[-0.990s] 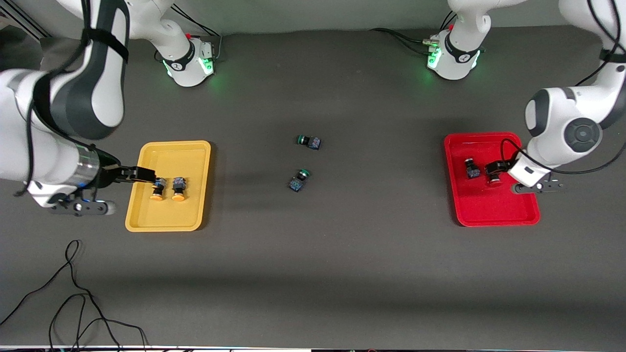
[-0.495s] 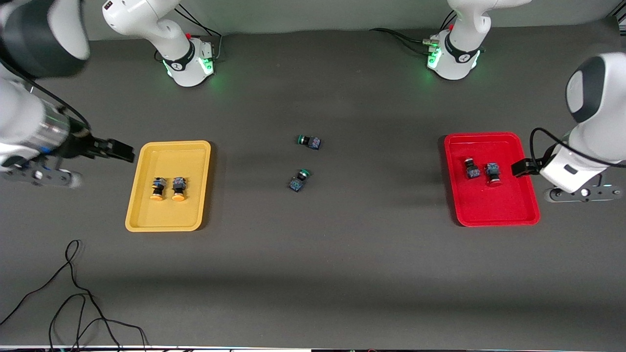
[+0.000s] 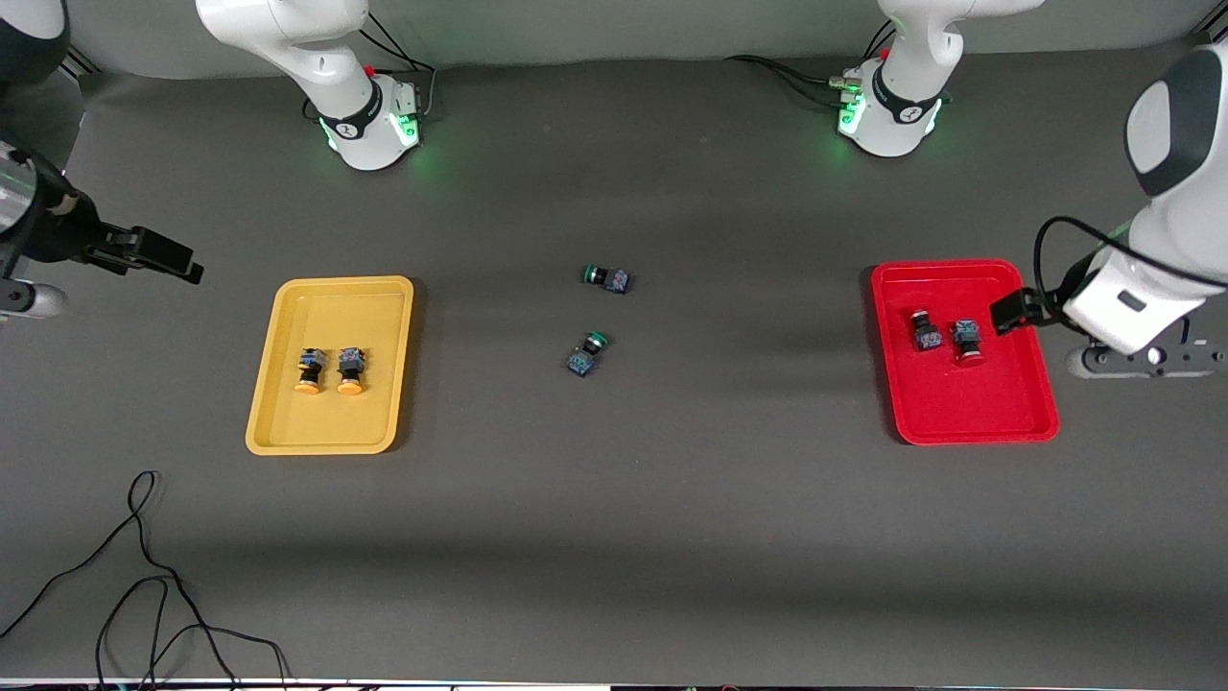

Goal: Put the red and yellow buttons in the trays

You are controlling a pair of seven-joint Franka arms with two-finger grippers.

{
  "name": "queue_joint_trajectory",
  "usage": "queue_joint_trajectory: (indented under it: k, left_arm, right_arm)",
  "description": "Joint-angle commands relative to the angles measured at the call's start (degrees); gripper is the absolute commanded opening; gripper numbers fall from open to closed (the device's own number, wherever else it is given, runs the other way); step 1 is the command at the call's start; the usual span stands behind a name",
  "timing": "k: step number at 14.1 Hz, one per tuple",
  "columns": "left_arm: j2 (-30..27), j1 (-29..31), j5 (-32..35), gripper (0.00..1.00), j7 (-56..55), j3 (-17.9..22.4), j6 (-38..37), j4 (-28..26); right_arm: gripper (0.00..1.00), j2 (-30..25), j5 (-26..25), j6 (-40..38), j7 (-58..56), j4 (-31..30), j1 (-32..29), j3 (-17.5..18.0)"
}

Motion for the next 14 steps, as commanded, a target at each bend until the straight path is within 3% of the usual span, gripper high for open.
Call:
queue_joint_trajectory:
  k: [1, 14]
  left_arm:
    - [-3.3, -0.2, -0.1, 1.00, 0.7, 0.4, -2.5, 0.7]
    - [-3.5, -0.3, 0.7, 1.00, 0.7, 0.3, -6.3, 3.0]
  right_arm:
    - [1.00, -1.4, -1.3, 0.3, -4.2, -1.1, -1.9, 0.6]
    - [1.00, -0.3, -2.0, 0.6, -6.2, 0.4, -1.7, 0.1]
